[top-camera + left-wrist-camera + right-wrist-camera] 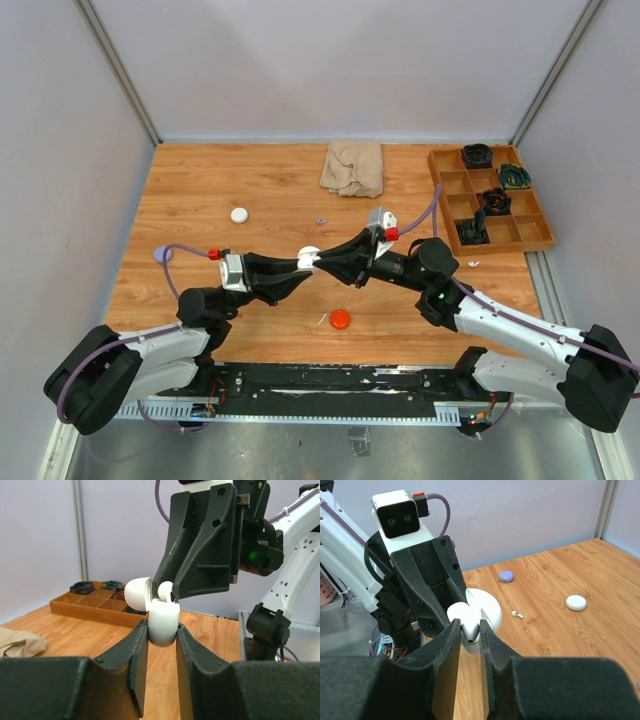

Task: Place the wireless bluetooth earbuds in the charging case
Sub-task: Place the earbud in the charging case, then move the earbud to the center of the board.

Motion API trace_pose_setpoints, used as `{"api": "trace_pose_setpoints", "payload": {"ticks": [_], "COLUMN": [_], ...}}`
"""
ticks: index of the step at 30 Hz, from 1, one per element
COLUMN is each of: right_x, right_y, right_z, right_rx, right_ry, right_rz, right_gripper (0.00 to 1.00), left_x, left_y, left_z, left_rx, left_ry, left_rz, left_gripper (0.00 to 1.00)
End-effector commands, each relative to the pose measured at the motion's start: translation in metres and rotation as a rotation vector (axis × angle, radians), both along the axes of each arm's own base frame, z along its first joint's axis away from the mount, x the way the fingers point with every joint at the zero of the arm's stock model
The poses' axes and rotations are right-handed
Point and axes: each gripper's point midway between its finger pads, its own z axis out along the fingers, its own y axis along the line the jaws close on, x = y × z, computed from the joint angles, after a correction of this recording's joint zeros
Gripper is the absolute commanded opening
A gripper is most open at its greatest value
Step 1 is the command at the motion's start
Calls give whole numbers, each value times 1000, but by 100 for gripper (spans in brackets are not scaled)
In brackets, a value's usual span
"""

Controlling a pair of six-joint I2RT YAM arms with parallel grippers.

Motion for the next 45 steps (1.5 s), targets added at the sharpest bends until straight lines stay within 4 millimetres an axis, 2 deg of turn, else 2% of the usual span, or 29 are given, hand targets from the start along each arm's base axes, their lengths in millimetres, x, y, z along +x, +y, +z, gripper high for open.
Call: {"api": "trace_pose_setpoints", "payload": {"ticks": [1, 13, 21, 28, 32, 40, 45], "right_x": [-4, 13, 37, 68, 80, 100, 112], "right_y": [-1, -21, -50, -100, -137, -207, -252], "right_z": [0, -1, -32, -71, -97, -141, -162], "right_rx": [5, -86, -302, -498, -586, -640, -643], "right_ry": [-4, -21, 74, 256, 387, 592, 695], "right_rz": [-6, -151, -316, -564, -706, -973, -1125], "right_gripper": [25, 55, 63, 66, 66, 66, 66], "left_x": [-22, -11, -3, 6, 9, 11, 10], "left_y": [18, 19, 22, 27, 31, 33, 34], "left_z": [53, 31, 10, -10, -18, -31, -32], "left_rx": [-153, -115, -62, 21, 54, 88, 89], "left_ry": [-217, -175, -147, -141, -144, -130, -128], "left_rz": [10, 67, 124, 200, 238, 257, 260], "left_gripper": [0, 0, 0, 0, 0, 0, 0]}}
